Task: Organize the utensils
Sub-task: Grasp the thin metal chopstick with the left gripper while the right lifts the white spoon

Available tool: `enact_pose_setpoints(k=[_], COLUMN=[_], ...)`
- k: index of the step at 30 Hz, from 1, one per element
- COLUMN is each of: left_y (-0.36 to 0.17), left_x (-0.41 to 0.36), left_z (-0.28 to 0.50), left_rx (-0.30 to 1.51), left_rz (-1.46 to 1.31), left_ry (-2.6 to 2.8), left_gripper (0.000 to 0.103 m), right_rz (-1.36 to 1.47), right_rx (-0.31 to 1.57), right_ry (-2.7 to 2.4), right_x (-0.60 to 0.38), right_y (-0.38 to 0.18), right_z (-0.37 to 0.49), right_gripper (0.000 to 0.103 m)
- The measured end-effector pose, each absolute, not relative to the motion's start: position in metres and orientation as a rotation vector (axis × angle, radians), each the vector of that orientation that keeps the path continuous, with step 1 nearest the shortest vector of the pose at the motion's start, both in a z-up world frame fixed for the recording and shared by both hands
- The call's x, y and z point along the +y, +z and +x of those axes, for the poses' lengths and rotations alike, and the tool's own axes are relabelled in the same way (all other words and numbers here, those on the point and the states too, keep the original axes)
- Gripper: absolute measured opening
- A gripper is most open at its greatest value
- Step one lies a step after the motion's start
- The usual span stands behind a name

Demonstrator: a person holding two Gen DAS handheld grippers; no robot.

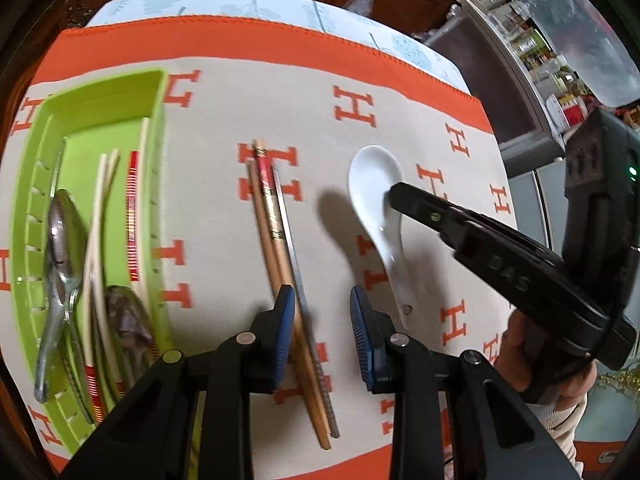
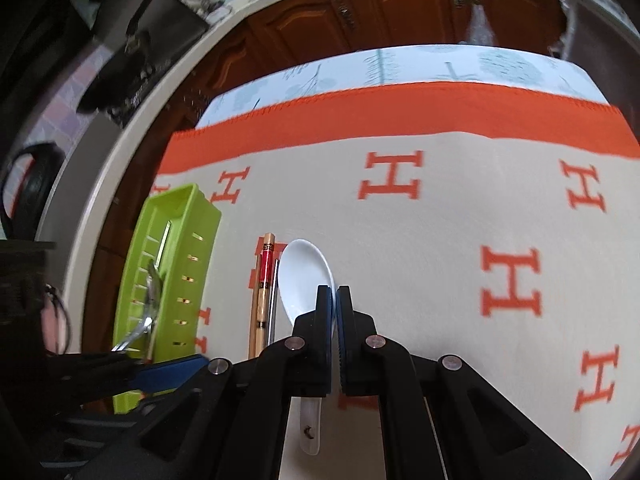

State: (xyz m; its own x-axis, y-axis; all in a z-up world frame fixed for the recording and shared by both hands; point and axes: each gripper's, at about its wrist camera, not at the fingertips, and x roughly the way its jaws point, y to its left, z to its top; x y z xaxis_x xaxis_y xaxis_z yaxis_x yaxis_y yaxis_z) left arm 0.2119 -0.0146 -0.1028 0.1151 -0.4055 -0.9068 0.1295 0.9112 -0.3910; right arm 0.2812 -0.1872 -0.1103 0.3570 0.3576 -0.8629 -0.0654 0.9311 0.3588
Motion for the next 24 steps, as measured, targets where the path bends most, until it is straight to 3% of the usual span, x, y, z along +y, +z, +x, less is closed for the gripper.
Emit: enact_pose_setpoints(k=[4,24], left_y=[-0.109,-0.146], left_x=[-0.030,-0.042], left_z=[0.205,0.203], left_rx=[1.438,1.546], left_rz=[-0.211,-0.135], left_ry=[-0.421,-0.328], left_gripper=[0.020,0.020], right_rz=[0.331,0.387], right_rx=[1.166,1.168], right_ry=[0.261,0.237], right_x=[-0.208,-0.237], right_y=[-0.104,-0.106], right_z=[0.263,0.241], right_gripper=[0.002,0.002])
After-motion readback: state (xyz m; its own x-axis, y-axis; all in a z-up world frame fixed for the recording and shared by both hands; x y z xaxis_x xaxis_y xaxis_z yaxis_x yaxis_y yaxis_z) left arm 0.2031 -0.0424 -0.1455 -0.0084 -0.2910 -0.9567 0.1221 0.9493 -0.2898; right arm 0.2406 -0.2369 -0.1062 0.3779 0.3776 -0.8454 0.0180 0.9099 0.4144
